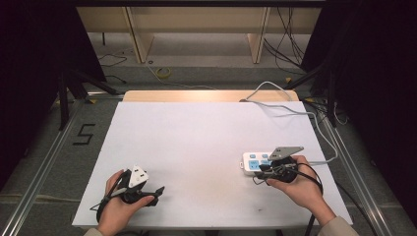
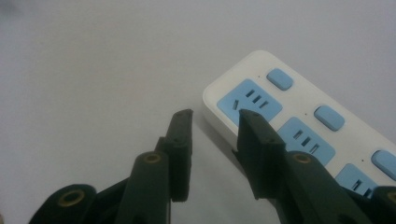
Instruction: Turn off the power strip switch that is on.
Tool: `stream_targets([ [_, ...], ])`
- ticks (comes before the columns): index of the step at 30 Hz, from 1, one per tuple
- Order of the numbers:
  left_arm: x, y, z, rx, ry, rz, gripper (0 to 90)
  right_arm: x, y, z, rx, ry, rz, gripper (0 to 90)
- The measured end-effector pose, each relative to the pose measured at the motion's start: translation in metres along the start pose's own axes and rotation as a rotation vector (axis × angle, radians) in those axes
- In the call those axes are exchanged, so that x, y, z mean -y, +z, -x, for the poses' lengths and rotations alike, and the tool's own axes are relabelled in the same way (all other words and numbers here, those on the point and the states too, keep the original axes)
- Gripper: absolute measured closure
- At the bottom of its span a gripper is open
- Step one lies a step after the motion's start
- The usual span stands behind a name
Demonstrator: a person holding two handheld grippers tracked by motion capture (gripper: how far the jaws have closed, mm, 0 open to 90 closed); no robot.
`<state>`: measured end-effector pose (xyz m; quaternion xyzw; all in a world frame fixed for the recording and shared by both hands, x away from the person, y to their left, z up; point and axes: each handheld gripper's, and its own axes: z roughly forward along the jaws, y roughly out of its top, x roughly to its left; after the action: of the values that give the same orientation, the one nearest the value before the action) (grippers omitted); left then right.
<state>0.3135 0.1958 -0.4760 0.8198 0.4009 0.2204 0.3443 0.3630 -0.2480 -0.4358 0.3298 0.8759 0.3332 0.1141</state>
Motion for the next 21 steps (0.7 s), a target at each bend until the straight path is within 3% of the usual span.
stream_targets([
  [21, 0.000, 0.001, 0.000, 0.002, -0.008, -0.002, 16.9, 0.017, -0.004, 0.001, -0.012, 0.007, 0.065, 51.3],
])
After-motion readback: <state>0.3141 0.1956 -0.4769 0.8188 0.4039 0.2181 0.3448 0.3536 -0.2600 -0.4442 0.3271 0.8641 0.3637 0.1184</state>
